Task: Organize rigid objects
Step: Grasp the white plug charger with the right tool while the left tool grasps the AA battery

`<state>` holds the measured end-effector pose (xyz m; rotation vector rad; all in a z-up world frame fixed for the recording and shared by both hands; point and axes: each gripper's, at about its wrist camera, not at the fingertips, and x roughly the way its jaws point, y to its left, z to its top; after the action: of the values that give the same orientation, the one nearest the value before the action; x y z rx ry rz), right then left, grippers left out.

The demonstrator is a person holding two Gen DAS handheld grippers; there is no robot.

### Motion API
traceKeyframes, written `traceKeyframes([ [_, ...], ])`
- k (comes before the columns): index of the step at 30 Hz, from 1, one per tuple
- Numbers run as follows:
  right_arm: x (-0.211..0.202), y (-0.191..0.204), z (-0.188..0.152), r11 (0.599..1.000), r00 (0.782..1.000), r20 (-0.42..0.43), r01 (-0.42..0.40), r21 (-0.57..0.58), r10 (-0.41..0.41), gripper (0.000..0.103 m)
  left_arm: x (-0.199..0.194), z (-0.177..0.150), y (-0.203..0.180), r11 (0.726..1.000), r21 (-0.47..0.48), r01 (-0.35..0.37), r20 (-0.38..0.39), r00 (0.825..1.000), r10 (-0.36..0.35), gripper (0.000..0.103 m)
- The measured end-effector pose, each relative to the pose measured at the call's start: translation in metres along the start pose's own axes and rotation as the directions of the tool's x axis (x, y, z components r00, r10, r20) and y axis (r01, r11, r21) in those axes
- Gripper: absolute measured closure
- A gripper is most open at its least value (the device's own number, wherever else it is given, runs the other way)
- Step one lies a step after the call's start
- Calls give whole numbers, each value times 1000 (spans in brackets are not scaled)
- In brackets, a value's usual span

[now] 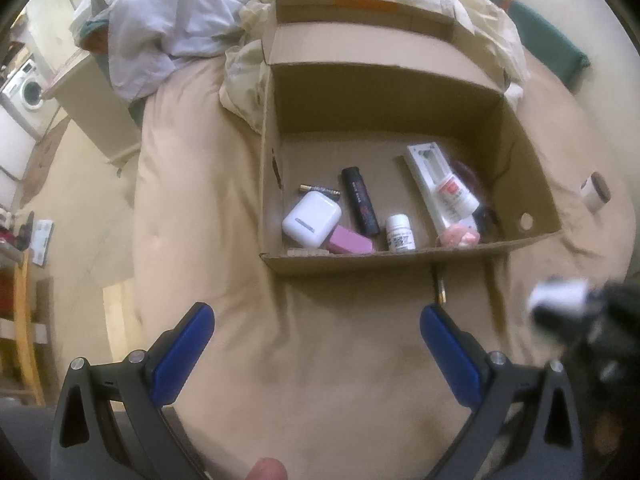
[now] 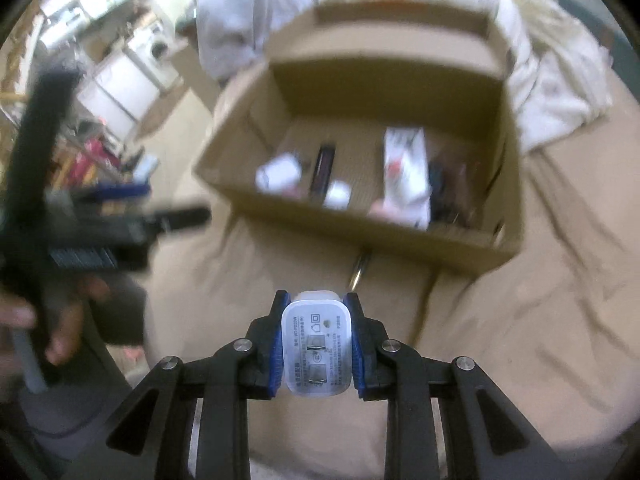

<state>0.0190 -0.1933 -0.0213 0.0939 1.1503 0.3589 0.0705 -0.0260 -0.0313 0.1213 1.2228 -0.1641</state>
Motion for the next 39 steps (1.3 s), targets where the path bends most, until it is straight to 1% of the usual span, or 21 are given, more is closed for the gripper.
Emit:
traceKeyframes([
  [4,-14,-13,18,1000,996,90,-3,19,1,75,9,-2,-6,1000,18,-20,-19,1000,20,1],
  [8,-12,-20,25,1000,990,139,-7,23,3,75,19,-4,-14,998,46,-34,-37,999,36,1],
  [10,-5,-24,26,999,990,144,-14,47,7,75,25,-7,-20,996,68,-57,-43,997,60,1],
  [11,-1,-27,26,998,991,135,0,65,-9,75,29,-9,-24,995,78,-64,-47,997,68,1],
  [12,2,-31,26,997,991,131,7,80,-18,75,32,-9,-27,995,83,-63,-51,996,67,1],
  [14,5,-36,27,994,991,130,-5,111,-10,75,43,-10,-35,995,91,-48,-77,996,55,2],
  [16,4,-43,28,990,991,135,-28,140,9,75,55,-10,-46,996,84,-23,-104,994,32,11],
  [18,3,-47,29,987,989,146,-48,156,25,75,66,-11,-60,996,88,-4,-131,991,15,16],
  [20,1,-50,30,985,987,155,-59,162,34,75,76,-12,-78,995,104,11,-131,991,2,20],
  [22,-1,-54,32,982,986,164,-64,179,34,75,84,-11,-94,993,114,18,-132,991,-3,25],
  [25,-4,-65,32,971,983,178,-76,226,36,75,96,-7,-110,995,99,34,-140,990,-20,32],
  [27,-6,-72,31,962,982,185,-92,257,44,75,104,-3,-121,993,114,23,-136,991,-8,33],
  [29,-8,-76,31,956,980,190,-102,275,50,75,112,1,-130,991,135,-7,-131,991,25,33],
  [30,-8,-77,31,956,980,192,-101,277,48,75,115,2,-134,990,141,-11,-133,991,30,36],
  [31,-9,-77,32,956,980,192,-100,277,47,75,118,4,-137,989,145,-18,-138,990,38,41],
  [33,-10,-77,32,954,979,196,-104,280,49,75,123,6,-140,989,146,-34,-144,988,55,46],
  [35,-11,-78,32,953,978,201,-107,282,50,75,125,10,-141,991,131,-34,-148,988,53,50],
  [37,-10,-79,33,952,978,202,-108,285,50,75,127,12,-139,993,114,-26,-158,986,44,63],
  [38,-10,-79,33,953,978,201,-106,285,49,75,128,14,-136,993,114,-30,-159,986,48,65],
  [39,-10,-80,34,953,979,200,-105,285,48,75,128,14,-135,993,112,-29,-160,986,47,72],
])
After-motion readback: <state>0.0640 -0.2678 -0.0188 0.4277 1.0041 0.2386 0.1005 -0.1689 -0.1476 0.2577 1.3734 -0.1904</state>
